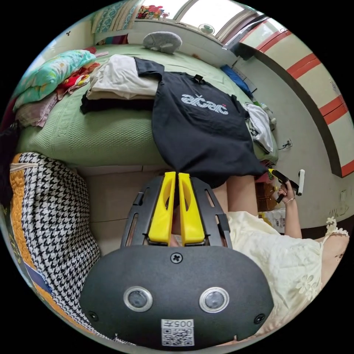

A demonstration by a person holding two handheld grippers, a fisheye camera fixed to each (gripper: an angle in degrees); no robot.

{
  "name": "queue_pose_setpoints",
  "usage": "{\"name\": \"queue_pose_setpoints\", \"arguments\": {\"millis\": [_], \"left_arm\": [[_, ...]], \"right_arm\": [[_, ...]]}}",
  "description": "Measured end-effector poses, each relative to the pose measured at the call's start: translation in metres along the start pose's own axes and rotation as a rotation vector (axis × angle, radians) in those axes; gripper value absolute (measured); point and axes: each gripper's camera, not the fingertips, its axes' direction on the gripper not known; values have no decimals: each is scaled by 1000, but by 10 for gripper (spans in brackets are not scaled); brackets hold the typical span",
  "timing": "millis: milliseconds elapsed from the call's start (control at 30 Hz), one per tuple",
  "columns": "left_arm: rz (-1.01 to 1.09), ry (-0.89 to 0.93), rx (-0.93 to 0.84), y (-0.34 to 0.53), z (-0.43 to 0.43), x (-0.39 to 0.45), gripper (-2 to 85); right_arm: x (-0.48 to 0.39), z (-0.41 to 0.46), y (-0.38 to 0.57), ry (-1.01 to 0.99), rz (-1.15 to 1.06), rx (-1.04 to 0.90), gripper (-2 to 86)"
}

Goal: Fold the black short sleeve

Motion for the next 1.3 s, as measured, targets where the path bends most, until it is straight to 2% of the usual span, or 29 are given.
{"name": "queue_pose_setpoints", "arguments": {"millis": [133, 300, 500, 700, 767, 833, 967, 1200, 1300], "left_arm": [[27, -67, -40, 8, -12, -6, -4], [179, -119, -6, -19, -25, 25, -6], [346, -95, 172, -80, 35, 100, -6], [446, -311, 292, -127, 109, 147, -4], [411, -251, 186, -145, 136, 142, -3], [382, -226, 157, -153, 150, 133, -3], [356, -297, 133, -160, 175, 114, -2], [321, -231, 88, -155, 218, 92, -2], [331, -250, 130, -149, 231, 90, -2]], "right_arm": [[3, -8, 2, -54, 21, 9, -9], [-43, -23, -19, 12, -139, 70, -9], [-142, 9, -57, 67, -319, 81, -10], [-232, 45, -82, 292, -595, 204, -11], [-243, 66, -104, 254, -602, 109, -11], [-247, 79, -119, 216, -588, 78, -11], [-249, 100, -146, 188, -489, 56, -11], [-257, 128, -160, 184, -420, 14, -12], [-261, 133, -167, 160, -384, -4, -12]]}}
